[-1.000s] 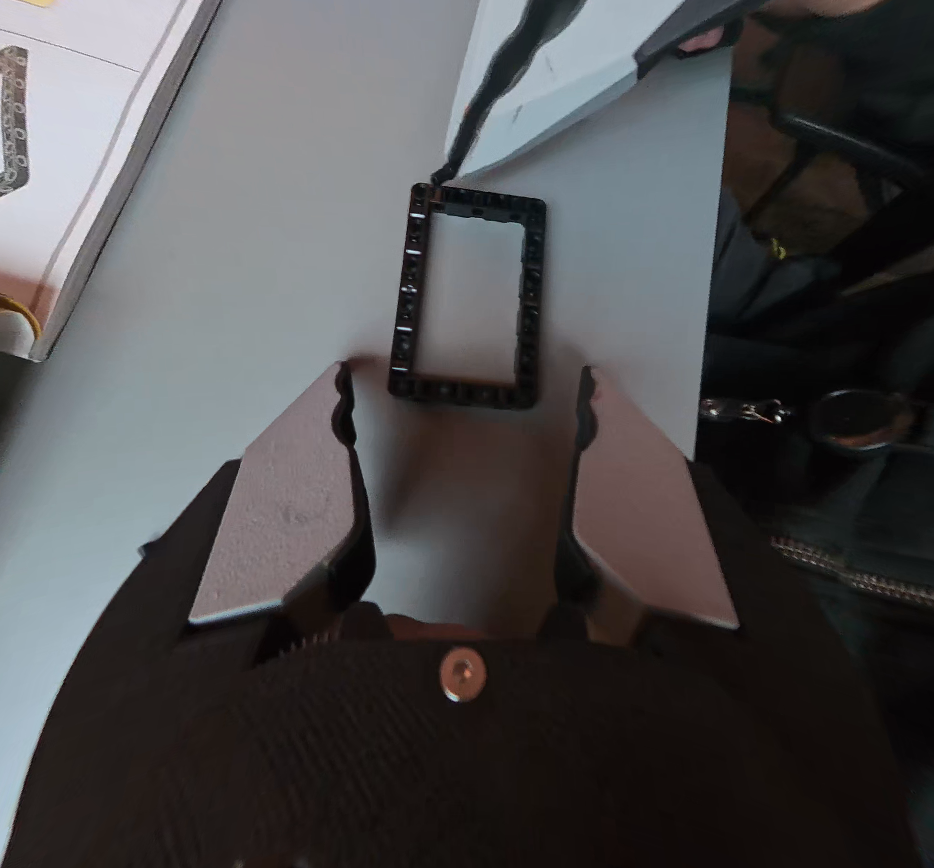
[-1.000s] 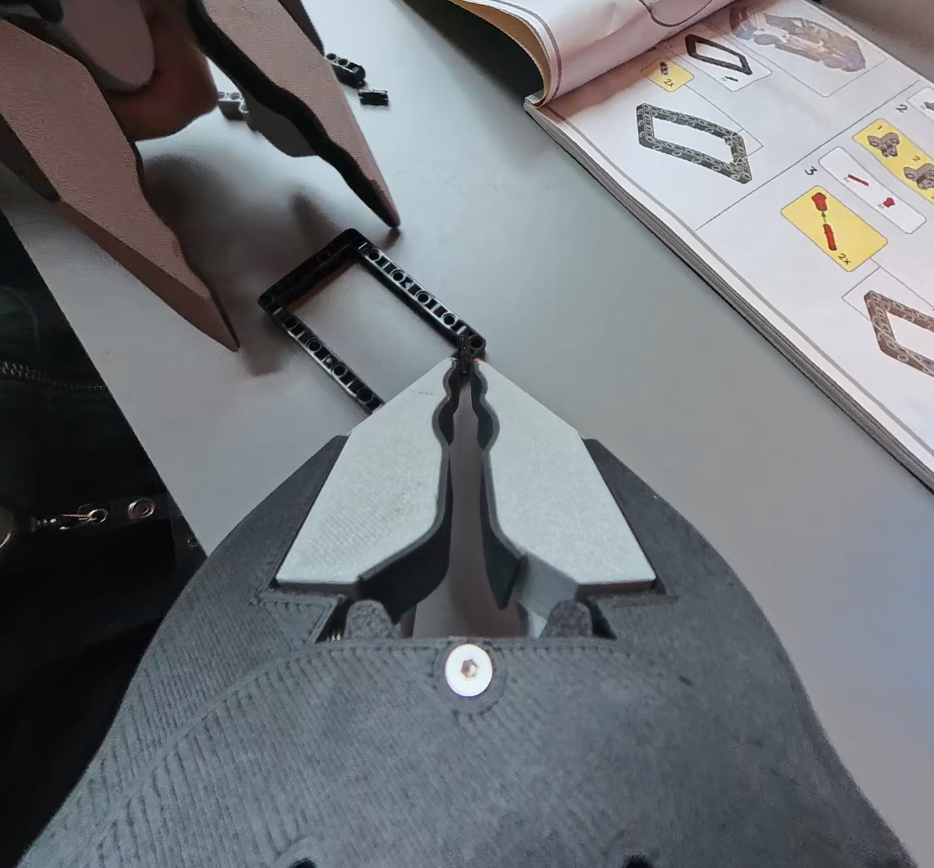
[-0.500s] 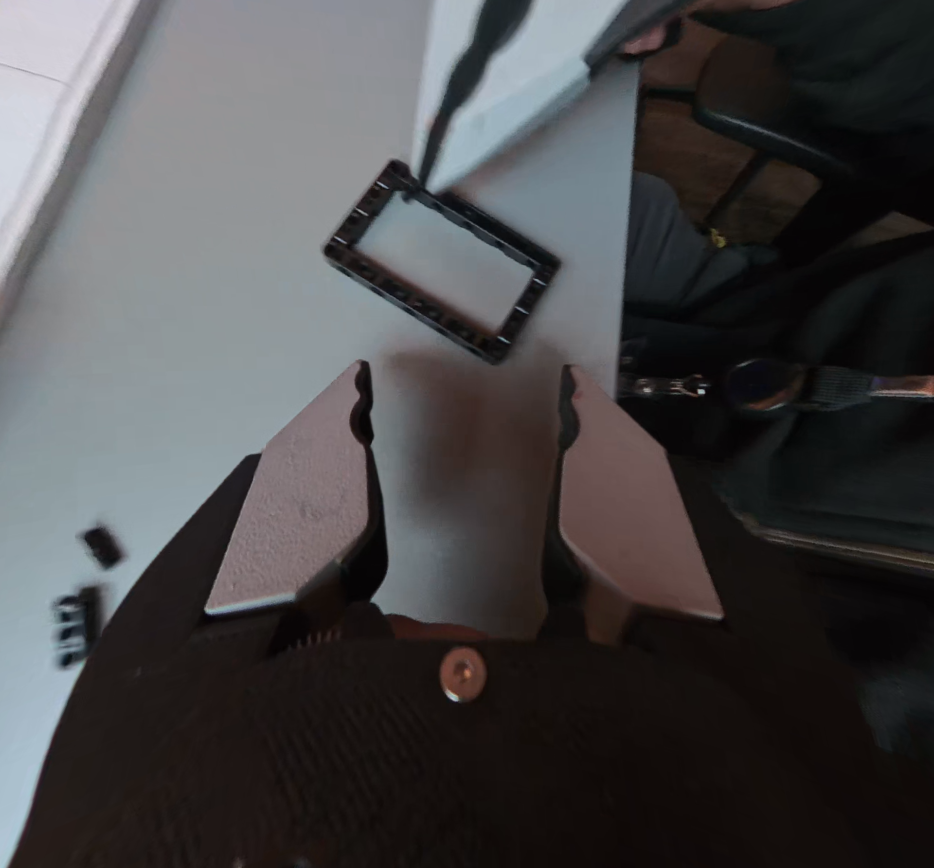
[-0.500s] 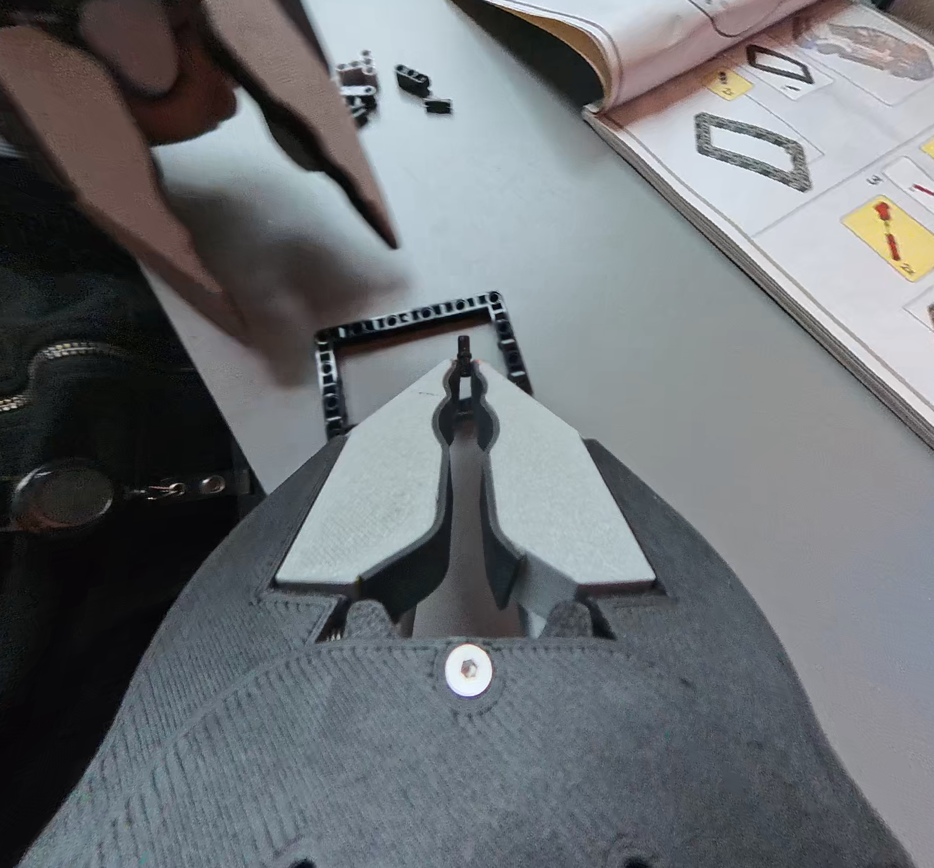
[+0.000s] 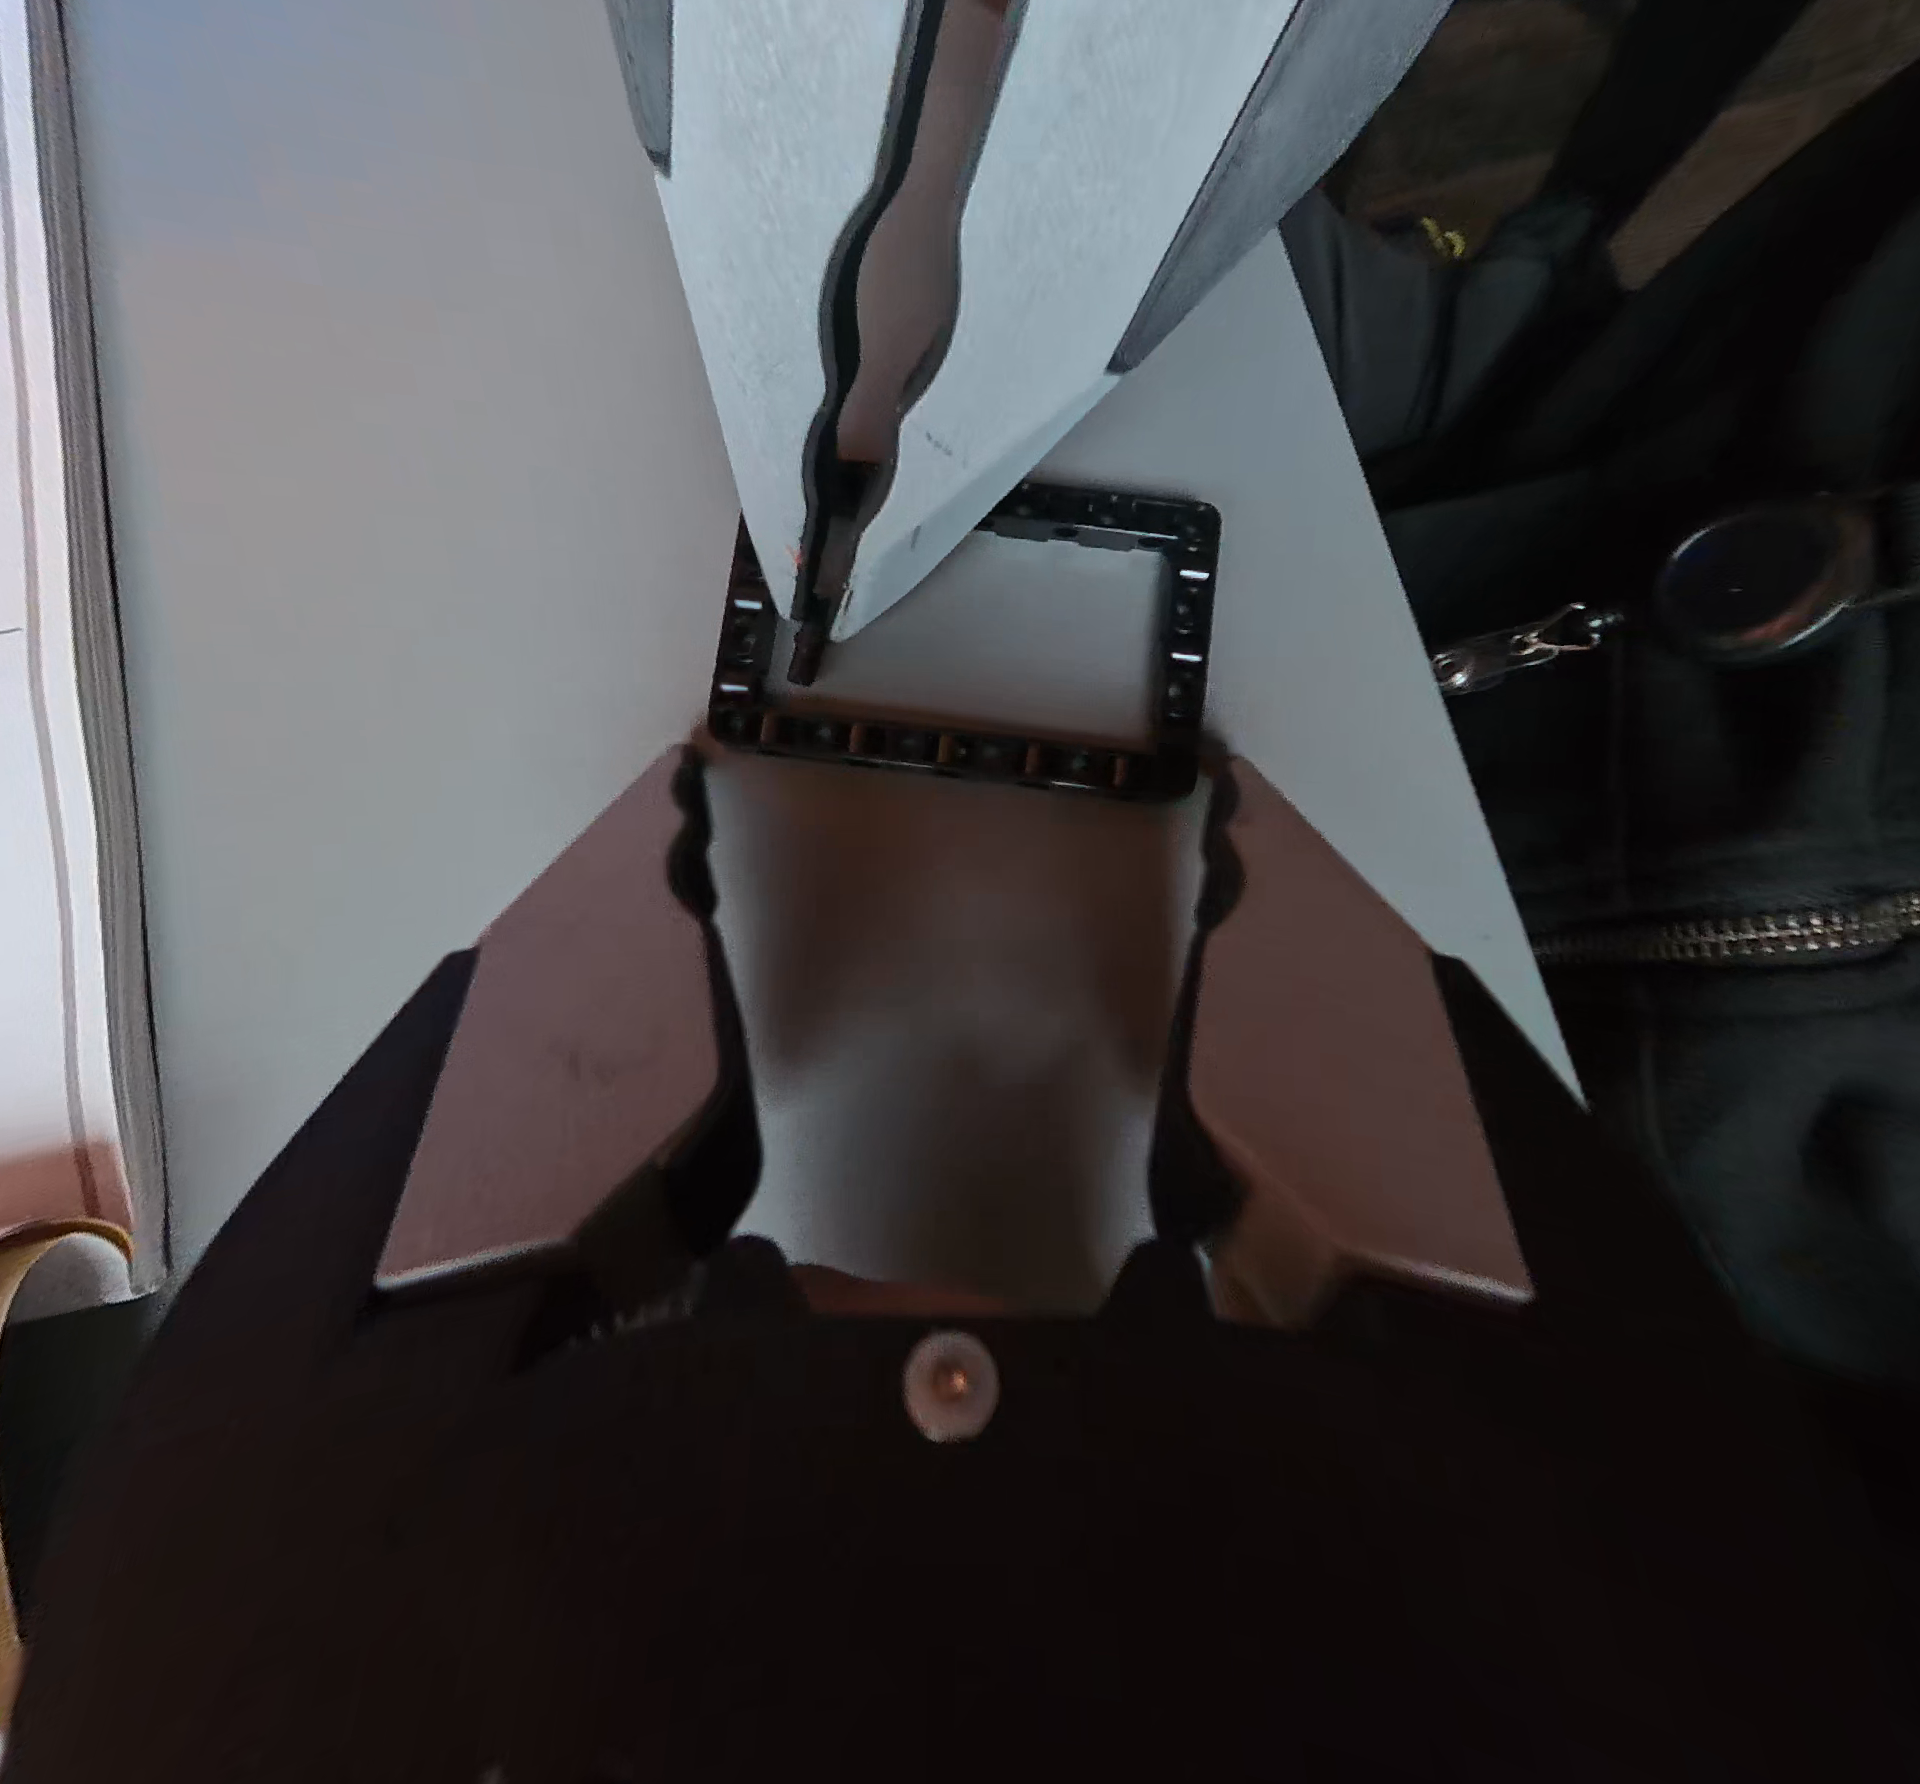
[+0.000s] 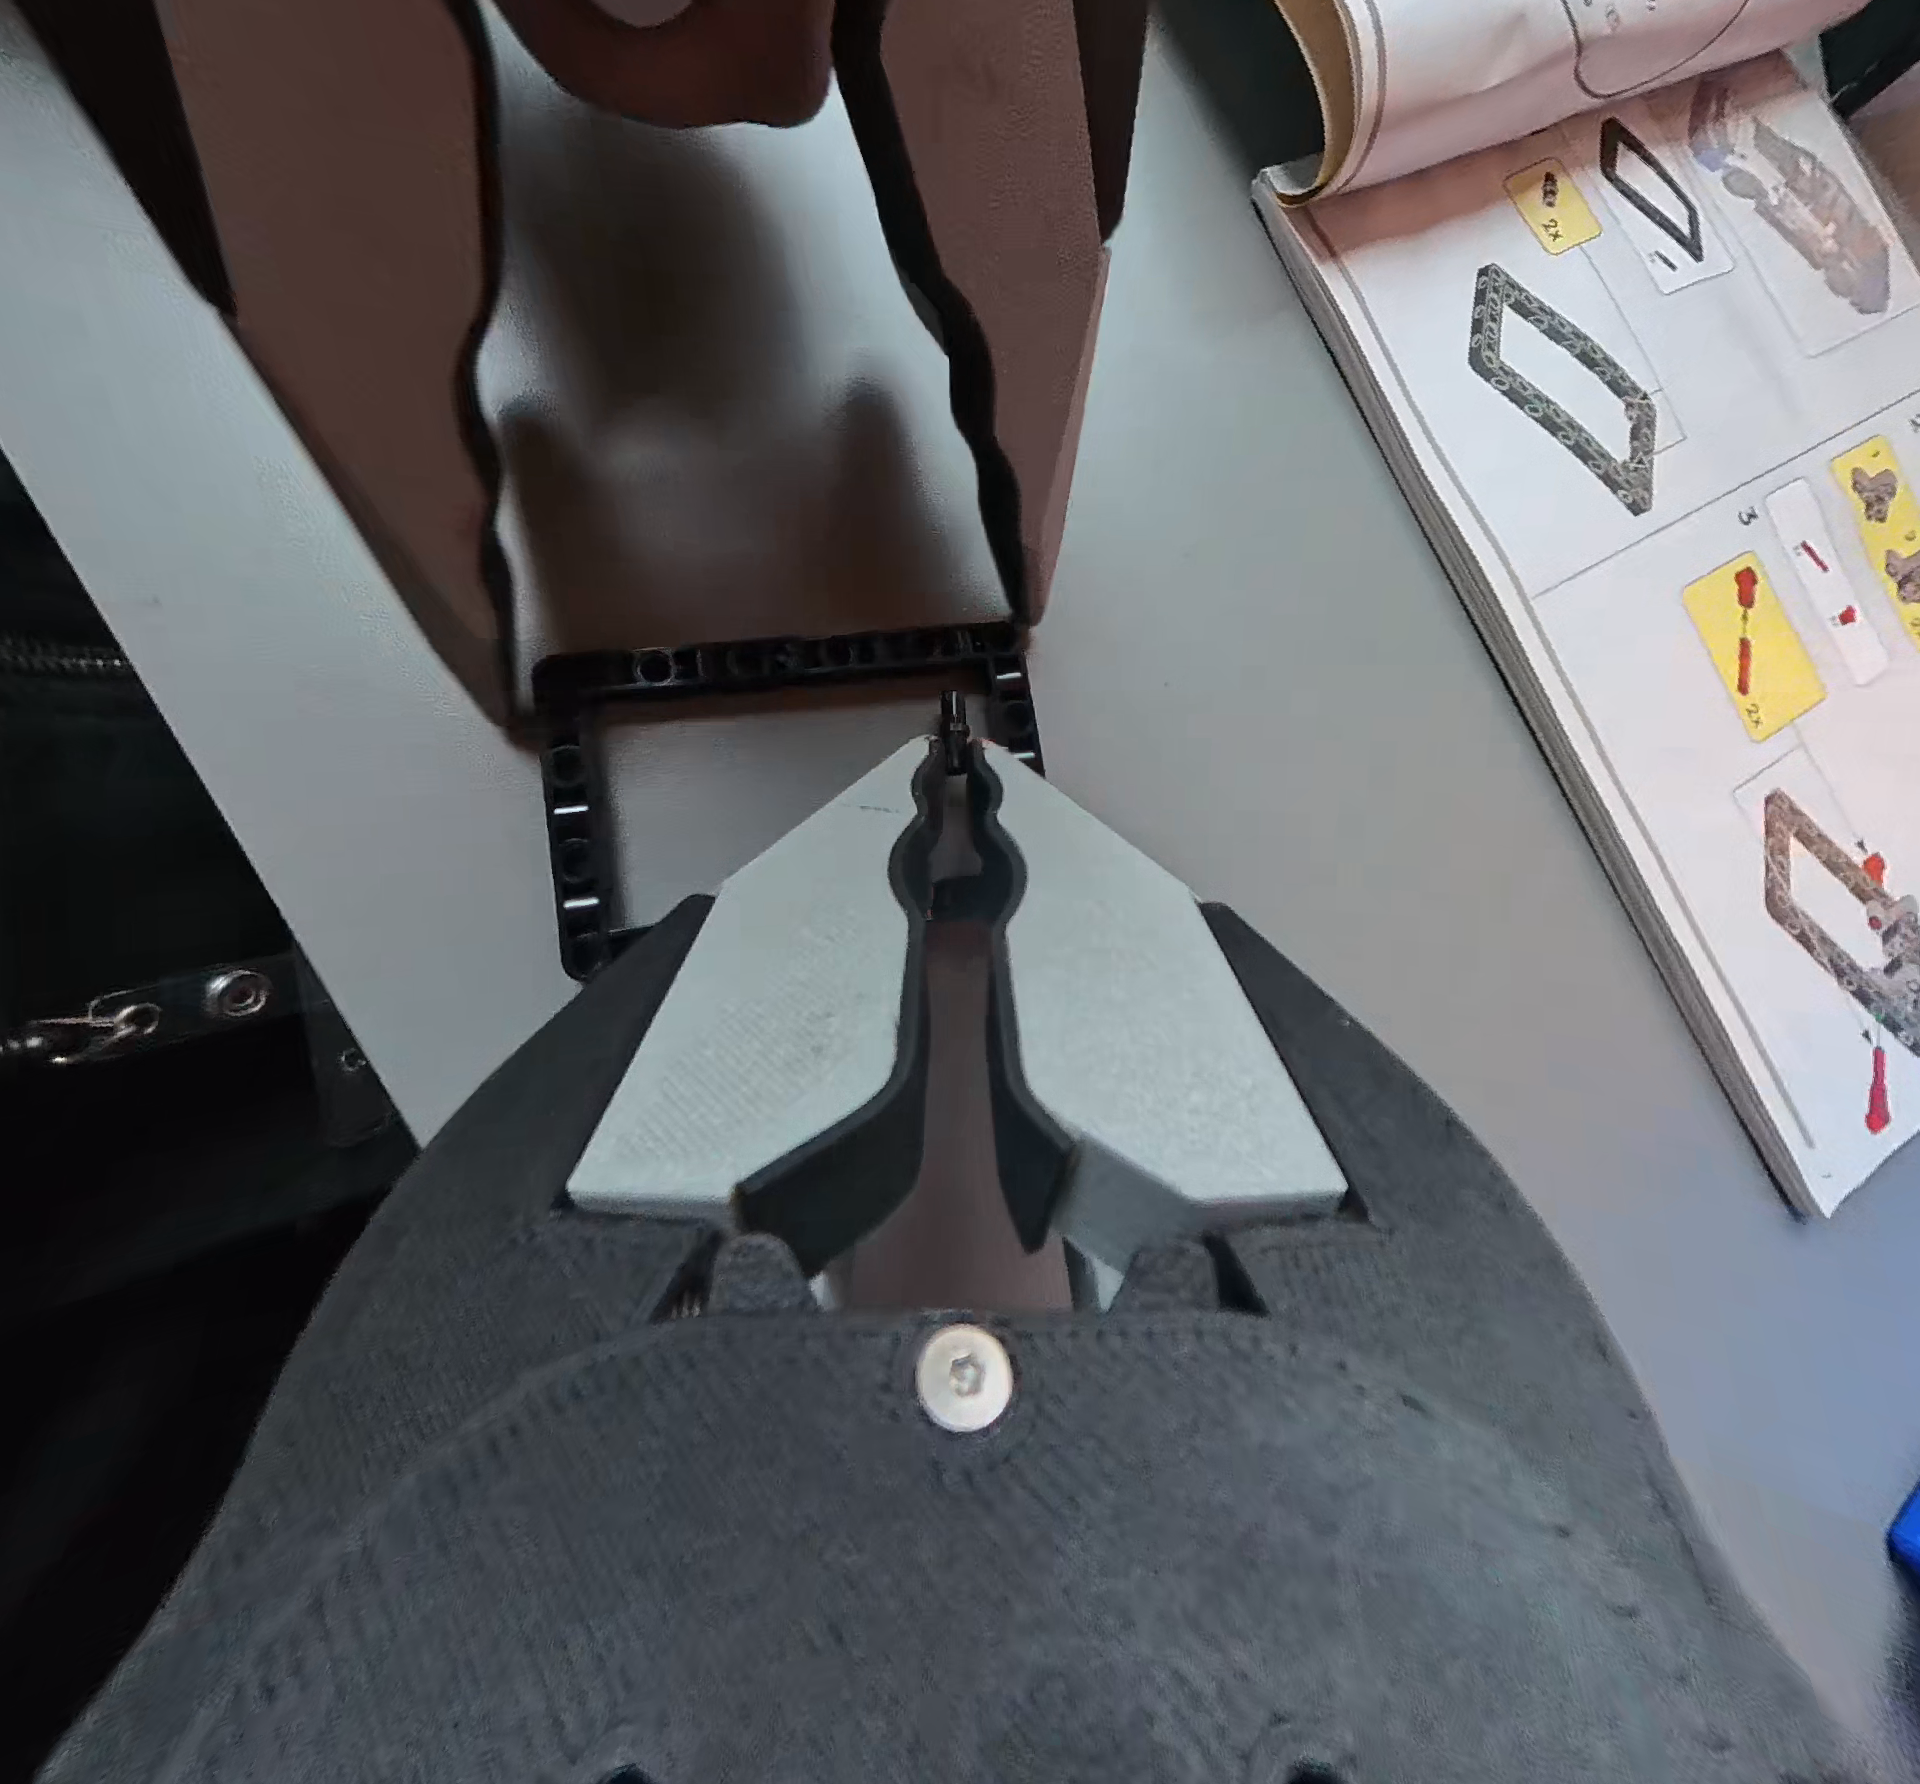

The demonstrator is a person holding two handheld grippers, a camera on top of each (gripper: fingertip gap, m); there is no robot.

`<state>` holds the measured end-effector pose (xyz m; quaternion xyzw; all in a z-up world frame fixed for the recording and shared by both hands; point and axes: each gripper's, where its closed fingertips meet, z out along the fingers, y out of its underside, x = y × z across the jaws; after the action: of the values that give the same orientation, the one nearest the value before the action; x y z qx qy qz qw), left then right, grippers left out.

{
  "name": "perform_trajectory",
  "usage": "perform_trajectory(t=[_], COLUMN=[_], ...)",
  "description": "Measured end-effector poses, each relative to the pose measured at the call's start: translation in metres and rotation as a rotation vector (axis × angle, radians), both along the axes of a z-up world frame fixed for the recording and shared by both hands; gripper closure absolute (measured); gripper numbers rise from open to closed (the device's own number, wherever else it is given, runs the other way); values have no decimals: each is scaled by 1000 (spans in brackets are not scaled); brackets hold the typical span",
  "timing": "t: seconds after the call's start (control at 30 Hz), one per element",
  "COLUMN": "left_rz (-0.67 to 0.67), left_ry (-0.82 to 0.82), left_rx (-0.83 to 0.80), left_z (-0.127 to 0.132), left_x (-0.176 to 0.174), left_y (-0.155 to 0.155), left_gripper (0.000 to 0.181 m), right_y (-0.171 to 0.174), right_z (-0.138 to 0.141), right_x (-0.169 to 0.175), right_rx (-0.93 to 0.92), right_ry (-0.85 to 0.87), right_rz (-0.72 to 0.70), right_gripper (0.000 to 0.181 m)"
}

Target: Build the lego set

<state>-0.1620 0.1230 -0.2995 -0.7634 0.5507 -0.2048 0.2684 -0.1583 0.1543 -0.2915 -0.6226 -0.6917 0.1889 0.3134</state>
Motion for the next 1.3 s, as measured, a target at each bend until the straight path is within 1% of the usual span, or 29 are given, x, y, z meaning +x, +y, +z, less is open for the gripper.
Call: perform_trajectory(t=[0.03, 0.13, 0.17, 0.23, 0.27, 0.43, 0.5, 0.57, 0.67, 0.83, 0.97, 1.13, 1.3], left_rz=[-3, 10, 10, 23, 21, -47, -77, -91, -69, -20, -21, -26, -28], left_ry=[-8, -28, -34, -33, -28, -11, -11, -10, -18, -58, -61, -73, -75], left_rx=[3, 8, 11, 12, 10, 28, 24, 1, 3, 14, 14, 14, 12], left_z=[1, 1, 1, 0, 0, 0, 0, 0, 0, 0, 0, 0, 0], left_x=[0, -1, -1, -2, -4, -1, 3, 6, 6, 8, 8, 7, 7], left_y=[1, 3, 4, 7, 8, 7, 6, 5, 9, 10, 10, 10, 9], left_gripper=[94, 99, 98, 84, 81, 77, 78, 83, 90, 90, 90, 90, 90], right_y=[0, 3, 3, 4, 5, 7, 7, 6, 7, 10, 10, 10, 12], right_z=[-2, -4, -4, -4, -3, -1, -2, -4, -4, -2, -5, -4, -3], right_x=[0, -1, -2, -2, -3, -3, -3, -2, -2, -2, -3, -4, -4], right_rx=[8, 43, 52, 60, 62, 86, 87, 75, 76, 109, 141, 240, 517], right_ry=[-6, -13, -11, -14, -12, 5, 3, 0, 7, 8, 0, 26, -29], right_rz=[11, 25, 28, 30, 29, 15, 11, 12, 6, 5, 32, 75, 153], right_gripper=[180, 180, 180, 180, 180, 180, 180, 180, 180, 181, 181, 181, 181])
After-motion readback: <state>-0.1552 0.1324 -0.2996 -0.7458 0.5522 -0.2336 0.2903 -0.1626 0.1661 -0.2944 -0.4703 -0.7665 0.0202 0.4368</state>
